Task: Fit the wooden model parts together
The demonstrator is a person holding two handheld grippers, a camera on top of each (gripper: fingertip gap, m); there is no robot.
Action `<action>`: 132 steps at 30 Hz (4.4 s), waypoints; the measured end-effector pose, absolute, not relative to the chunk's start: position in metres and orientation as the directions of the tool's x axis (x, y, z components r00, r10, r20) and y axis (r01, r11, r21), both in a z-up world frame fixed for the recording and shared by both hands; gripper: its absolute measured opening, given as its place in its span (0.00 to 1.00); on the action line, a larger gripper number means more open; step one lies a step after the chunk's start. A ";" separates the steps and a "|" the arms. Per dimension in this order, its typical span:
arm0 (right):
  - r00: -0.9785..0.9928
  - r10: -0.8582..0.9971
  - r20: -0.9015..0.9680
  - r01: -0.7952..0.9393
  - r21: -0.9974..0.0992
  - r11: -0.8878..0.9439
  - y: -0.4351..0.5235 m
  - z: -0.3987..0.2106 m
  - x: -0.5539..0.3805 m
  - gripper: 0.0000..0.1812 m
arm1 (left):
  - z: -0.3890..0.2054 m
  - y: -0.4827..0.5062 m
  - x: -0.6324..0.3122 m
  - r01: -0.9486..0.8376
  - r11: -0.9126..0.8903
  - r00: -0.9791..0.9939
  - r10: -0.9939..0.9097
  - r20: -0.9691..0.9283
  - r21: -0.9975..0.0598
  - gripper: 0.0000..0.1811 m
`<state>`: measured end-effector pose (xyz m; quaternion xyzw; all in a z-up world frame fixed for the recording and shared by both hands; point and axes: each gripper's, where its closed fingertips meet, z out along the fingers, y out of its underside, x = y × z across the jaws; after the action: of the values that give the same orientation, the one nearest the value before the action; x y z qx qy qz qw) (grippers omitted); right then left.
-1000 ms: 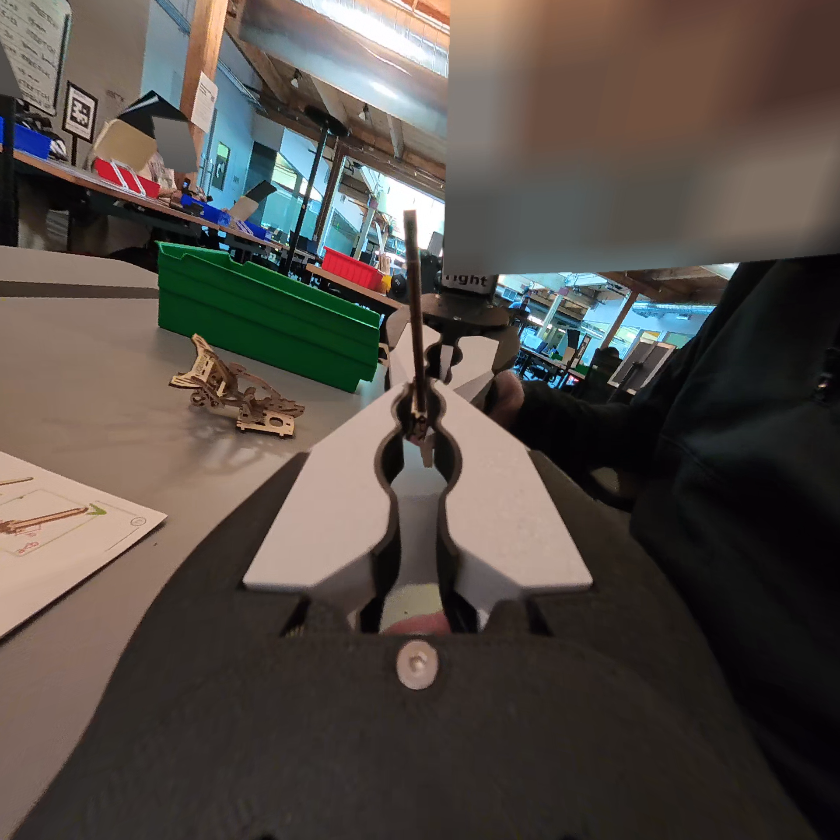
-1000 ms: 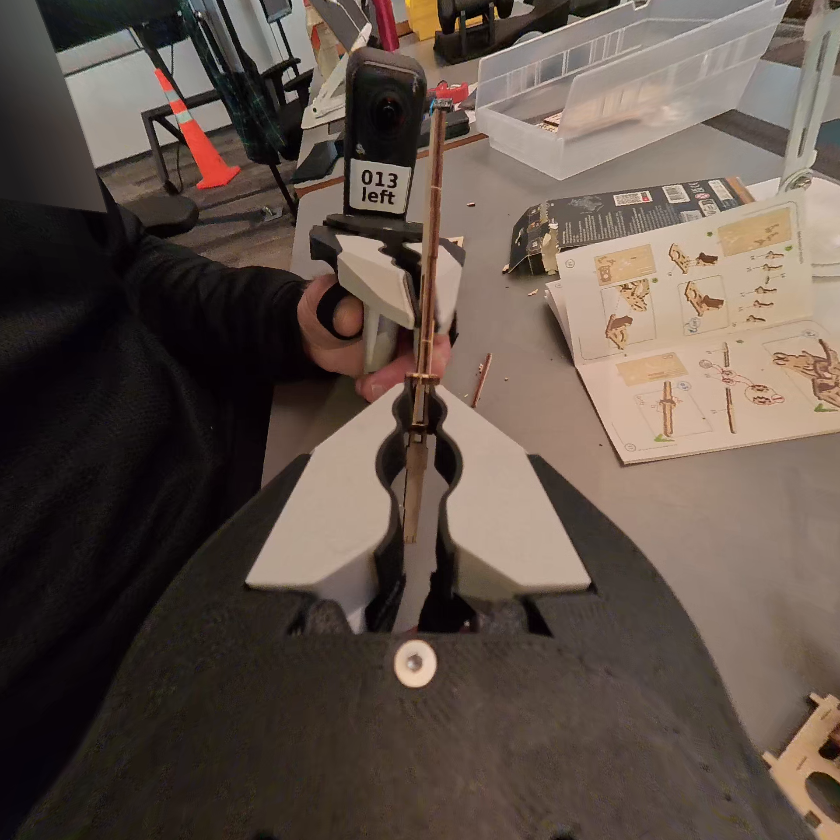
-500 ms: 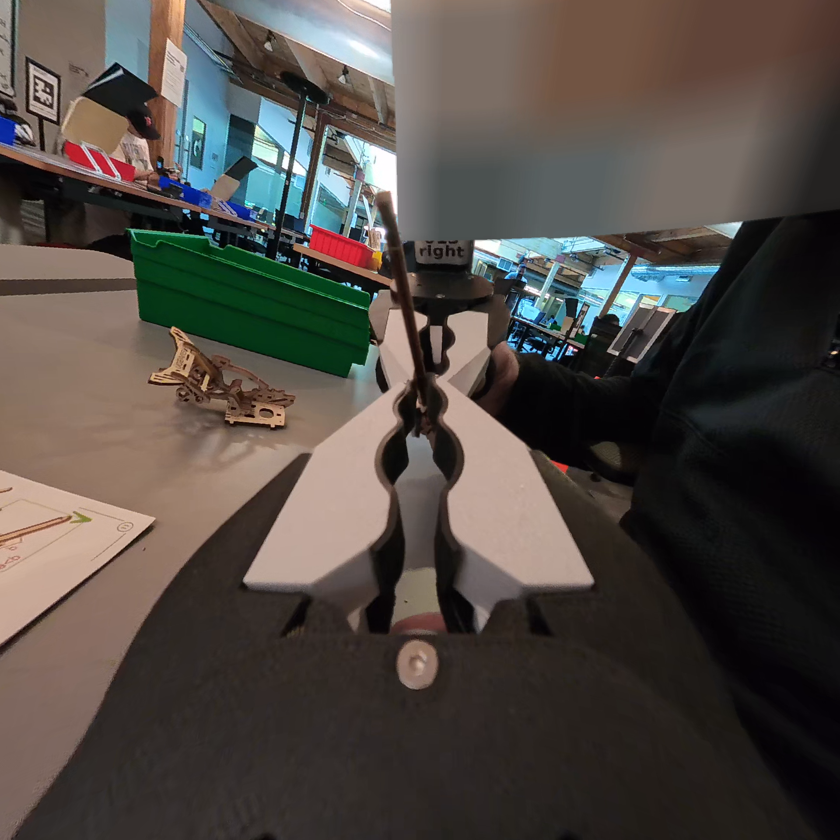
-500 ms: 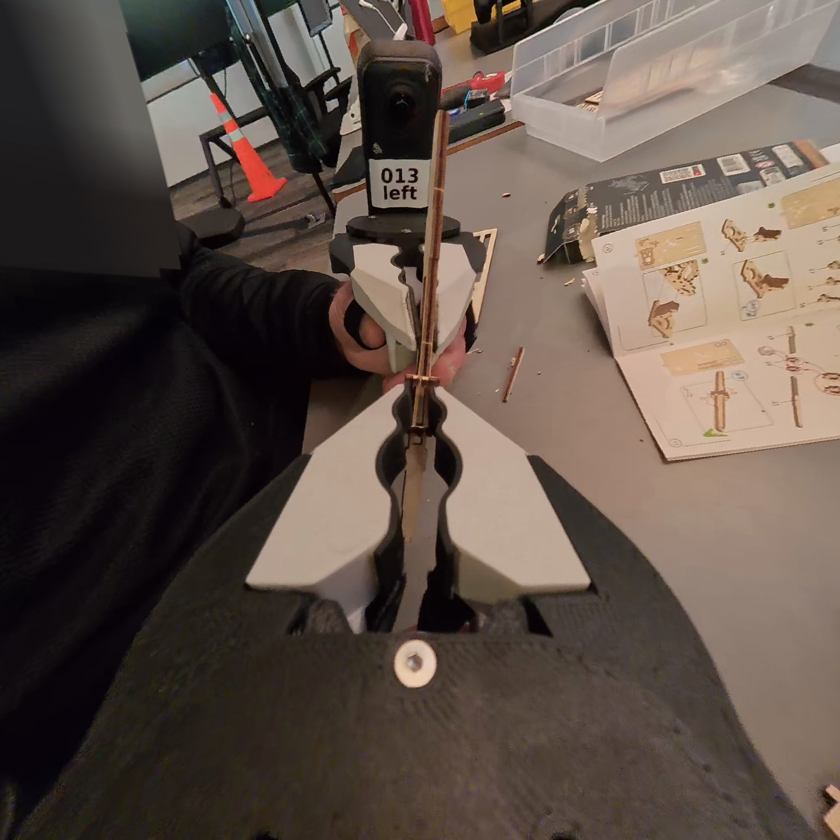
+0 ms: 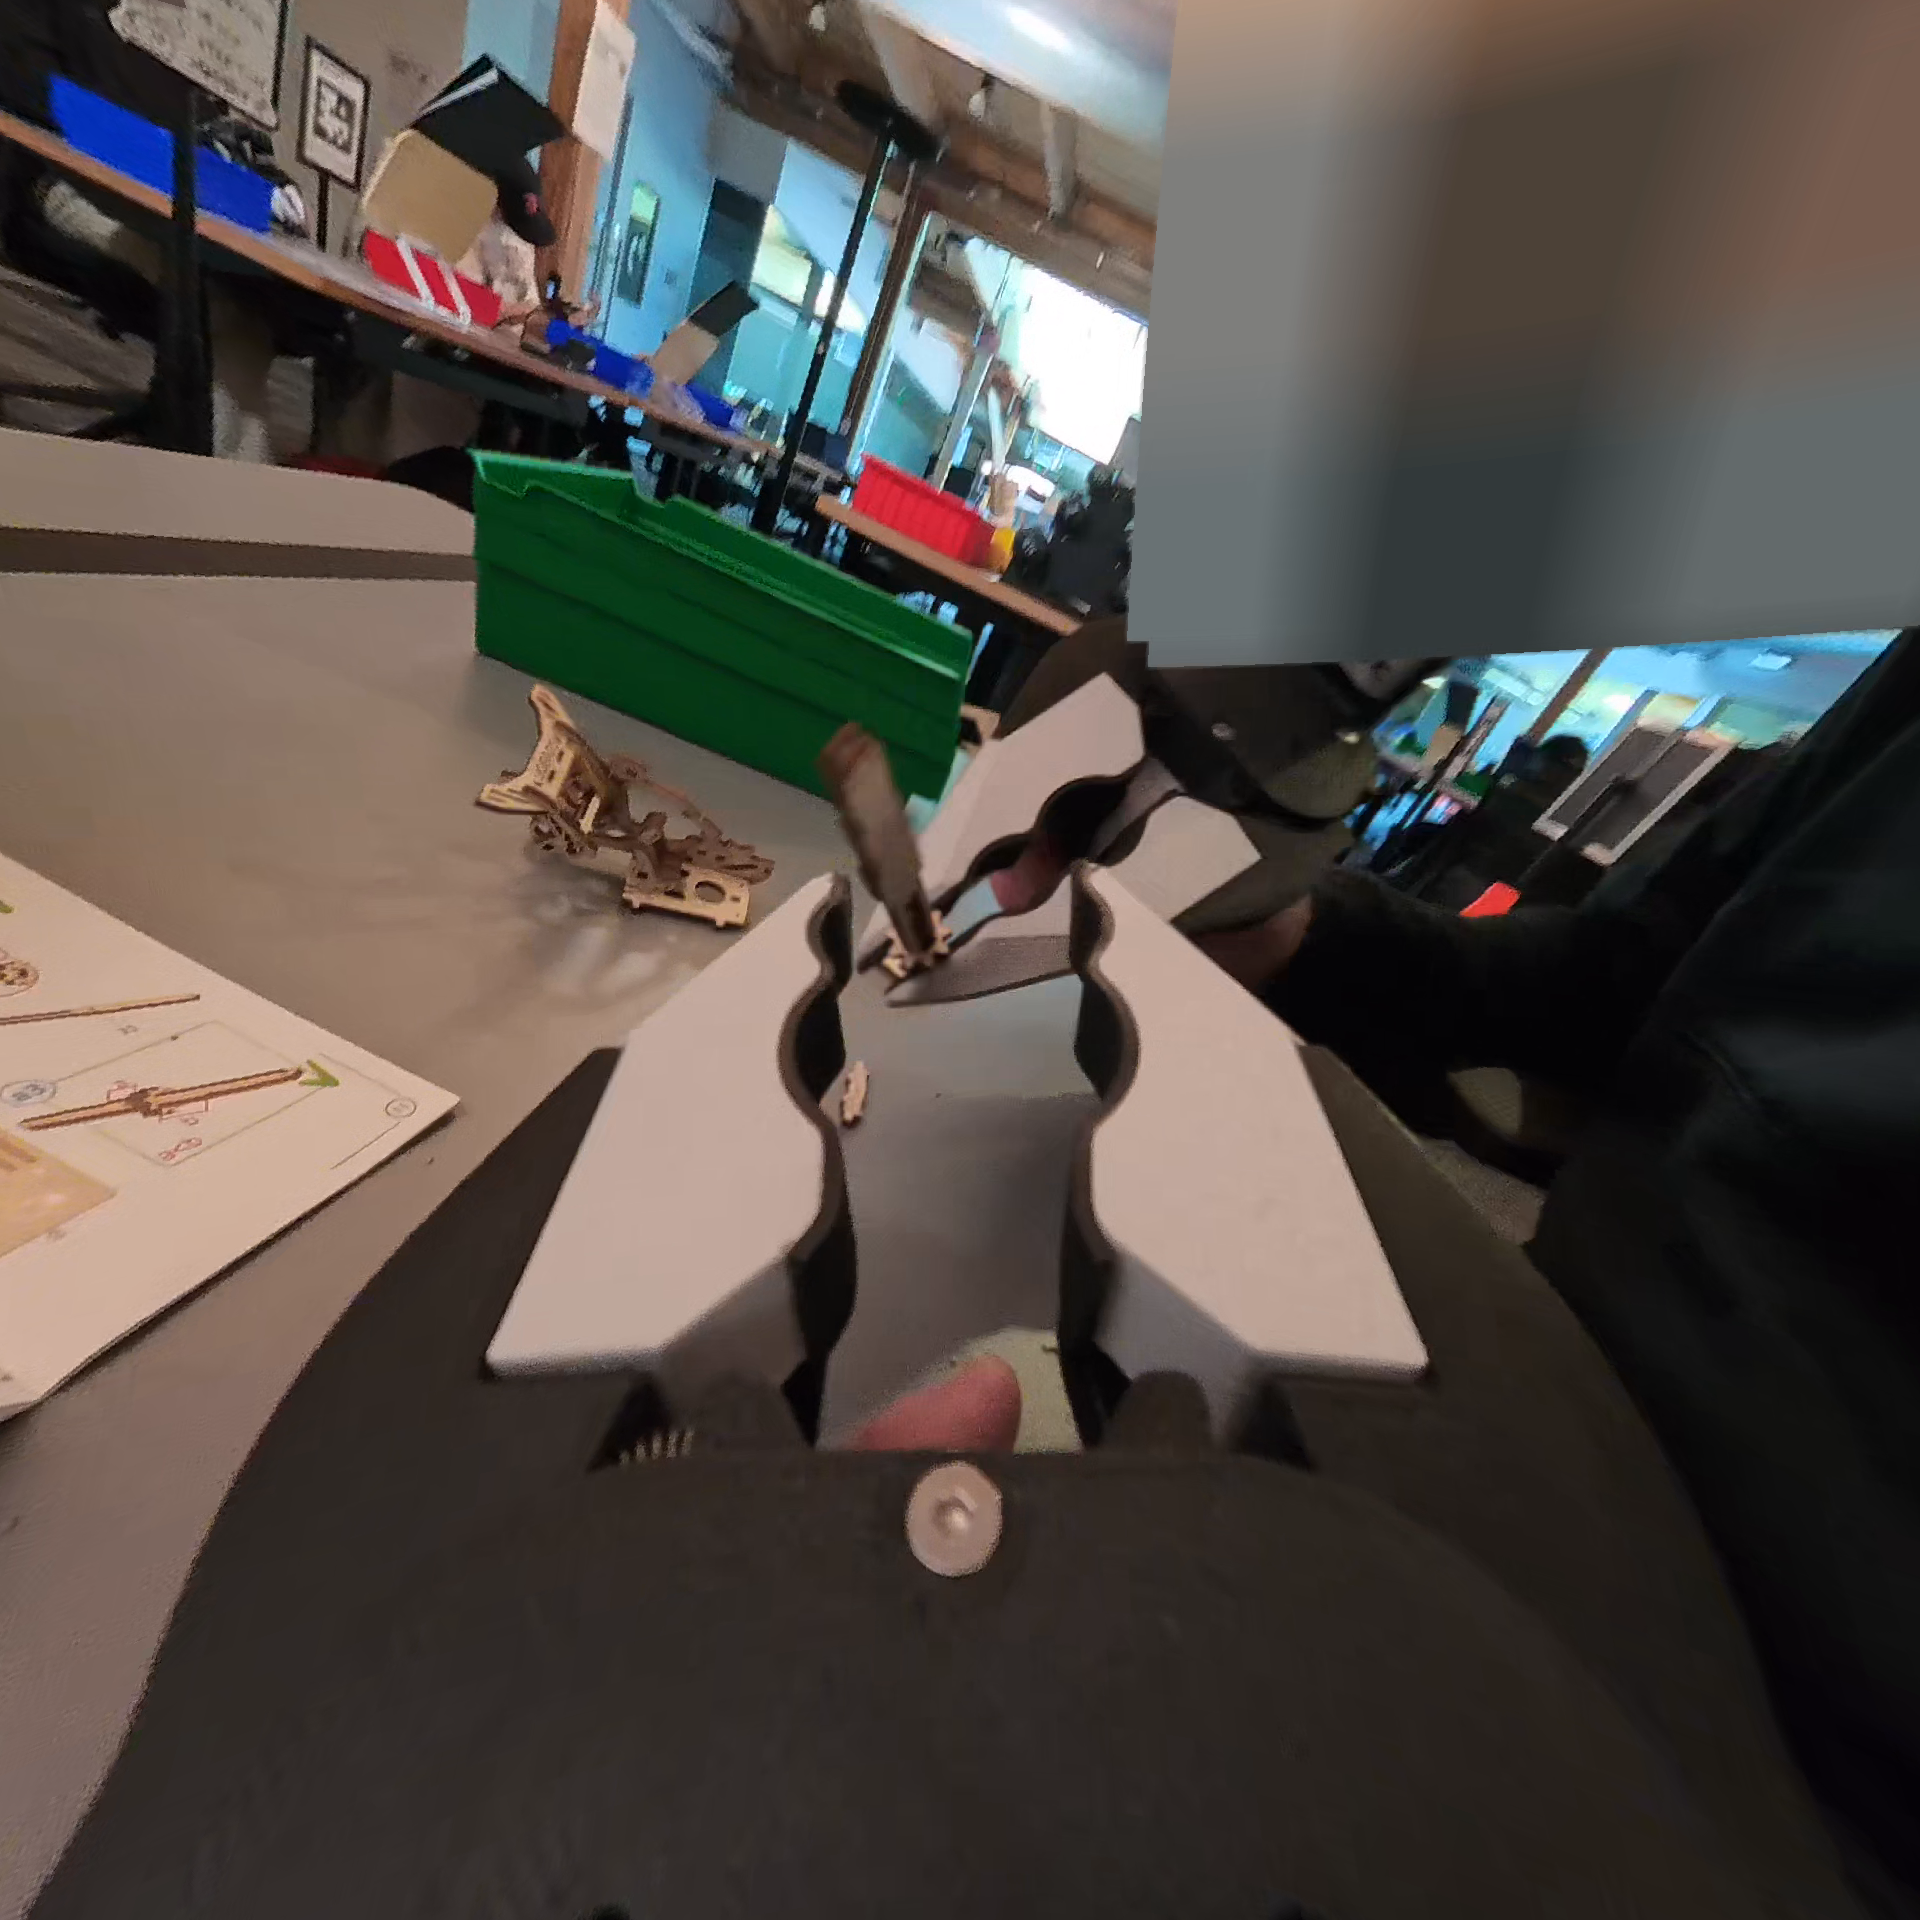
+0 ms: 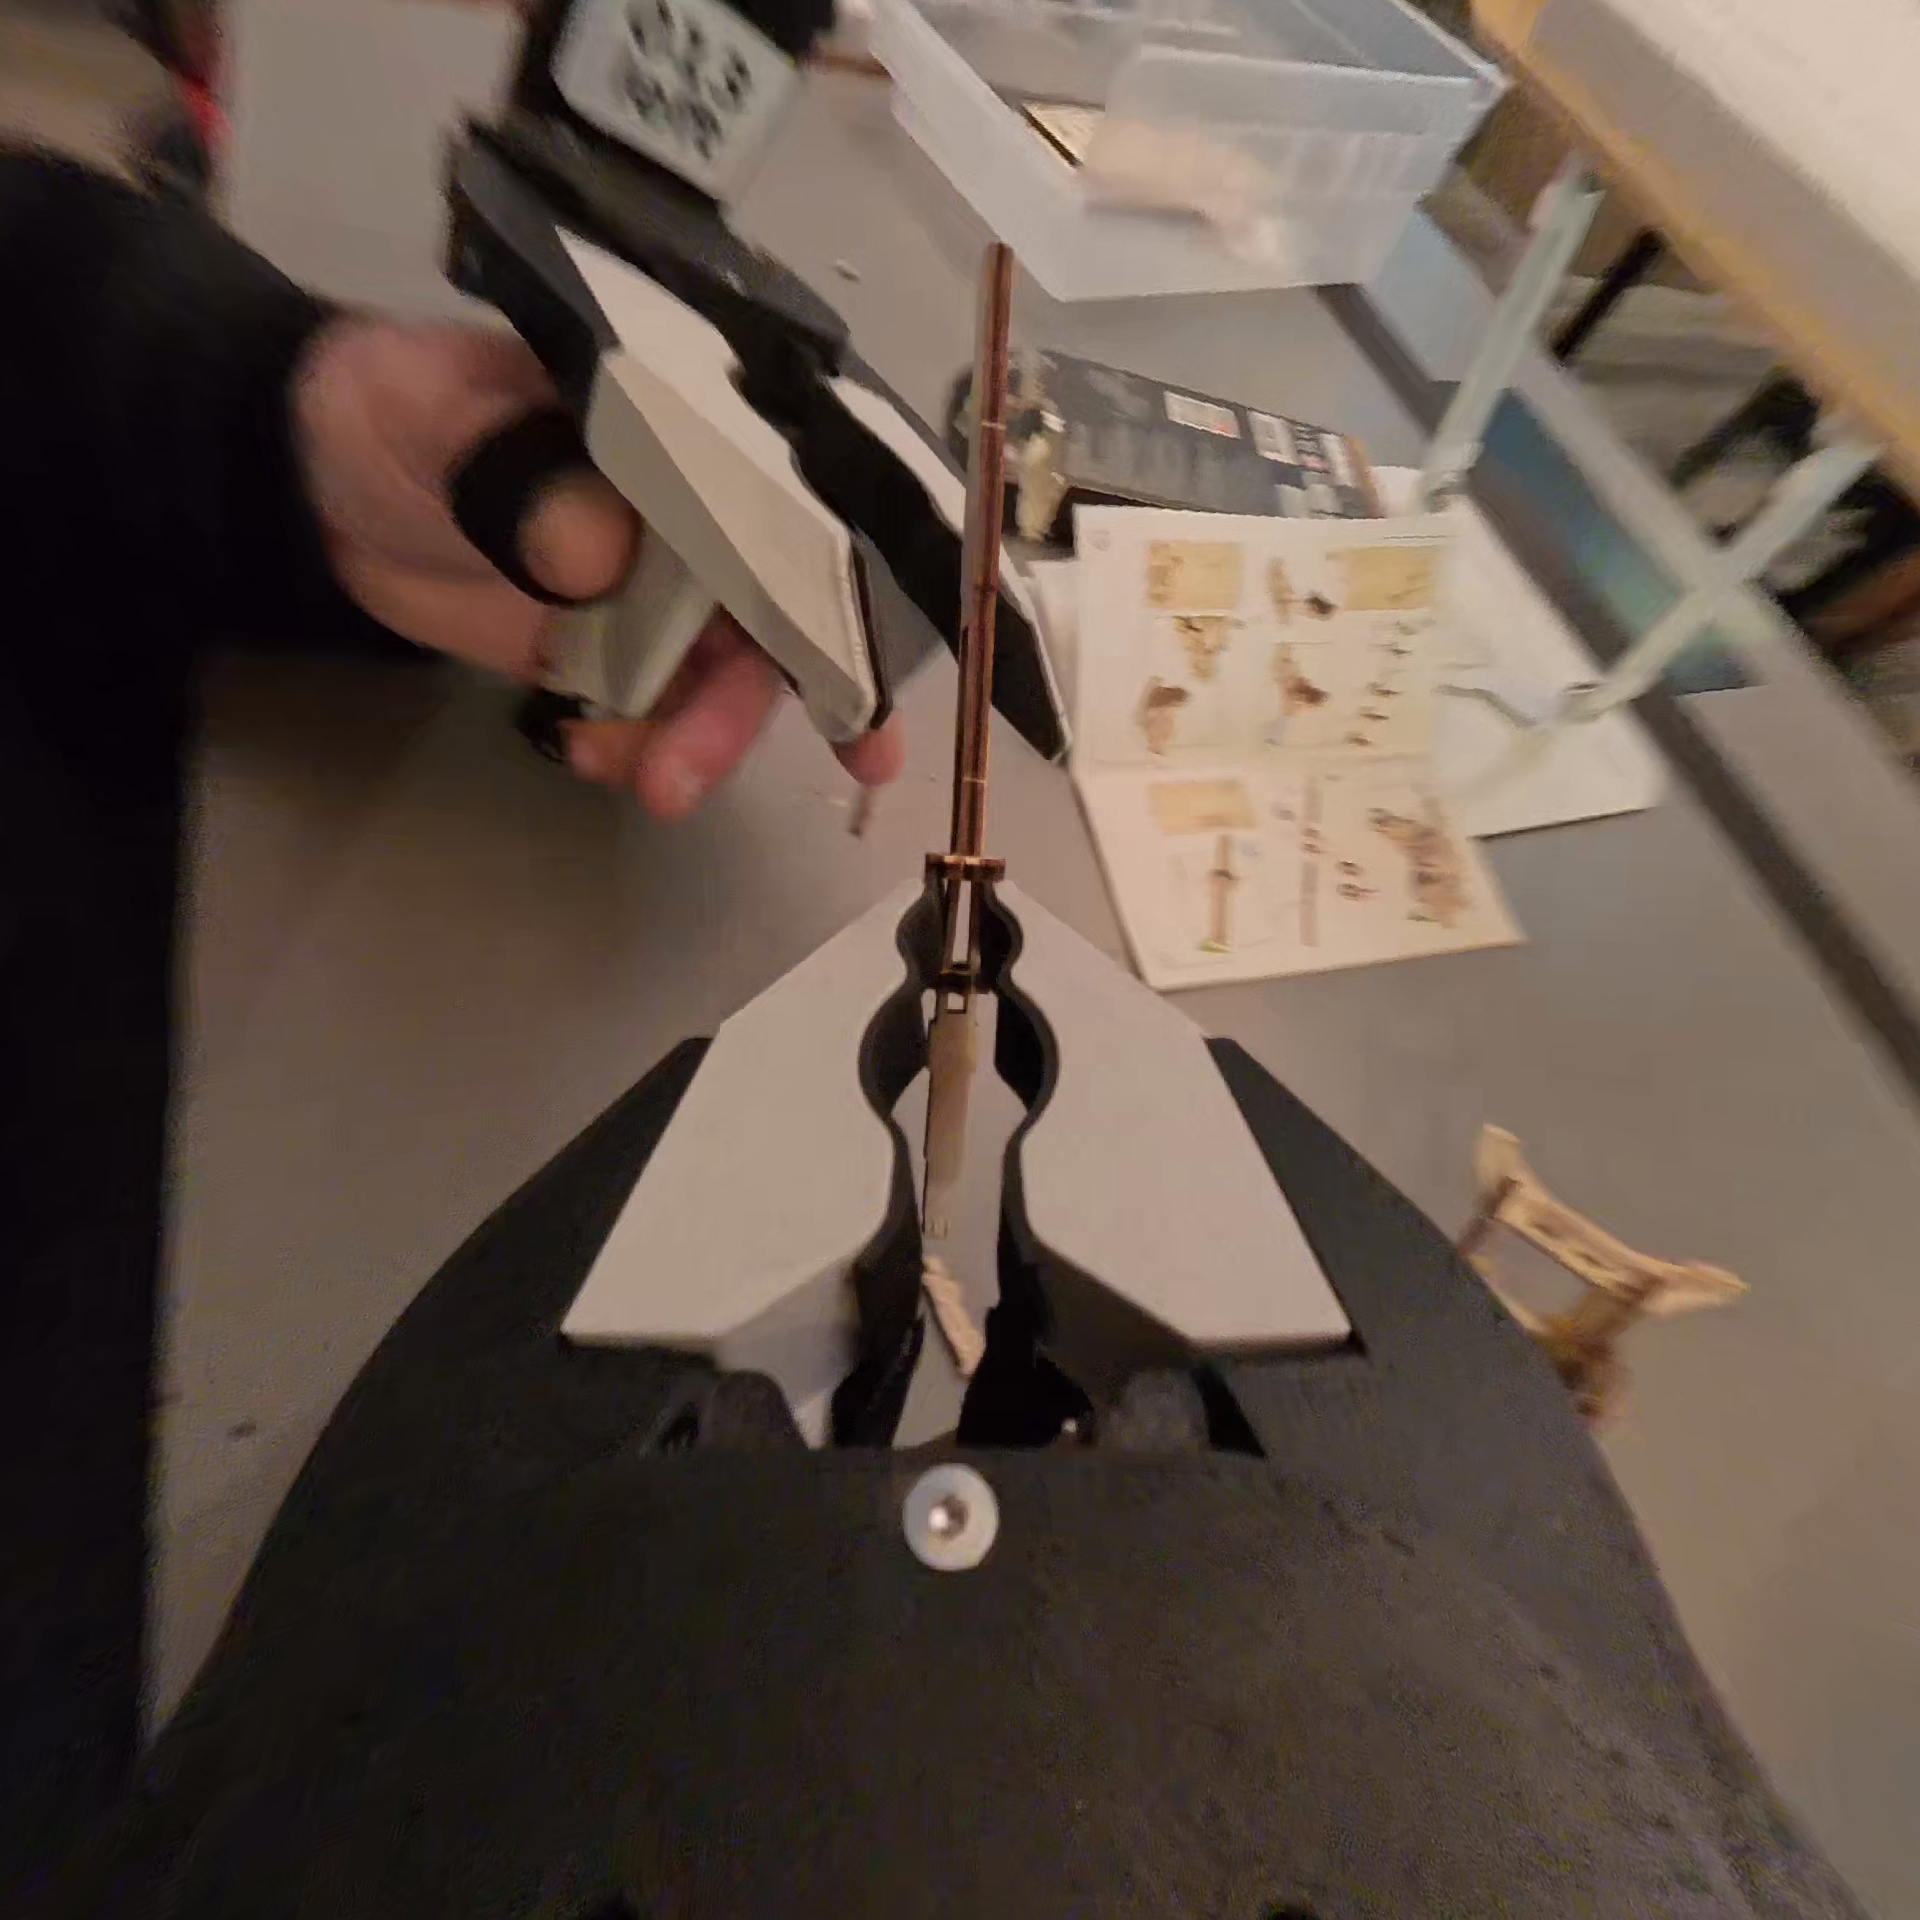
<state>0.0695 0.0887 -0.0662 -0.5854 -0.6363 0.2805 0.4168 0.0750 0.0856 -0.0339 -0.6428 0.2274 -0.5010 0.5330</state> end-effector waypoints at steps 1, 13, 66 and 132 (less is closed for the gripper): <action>0.058 0.955 0.290 0.538 -0.815 0.215 0.093 -0.068 0.070 0.02 | -0.037 0.086 0.078 0.215 -0.331 0.425 -0.815 0.393 -0.919 0.19; 0.121 0.667 0.736 0.595 -0.591 0.544 0.099 -0.046 0.074 0.02 | -0.031 0.090 0.084 0.251 -0.328 0.498 -0.763 0.412 -0.911 0.04; 0.094 0.569 0.817 0.665 -0.476 0.575 0.106 -0.040 0.075 0.01 | -0.028 0.084 0.091 0.244 -0.422 0.530 -0.696 0.485 -0.873 0.08; -0.188 0.948 0.256 0.527 -0.789 0.317 0.051 -0.015 0.080 0.01 | 0.008 0.047 0.093 -0.260 0.166 0.398 -0.879 -0.263 -0.951 0.02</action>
<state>0.0802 0.0505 -0.0146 -0.5132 -0.7184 0.2791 0.3777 0.0930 0.0472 0.0076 -0.5904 0.4826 -0.2614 0.5918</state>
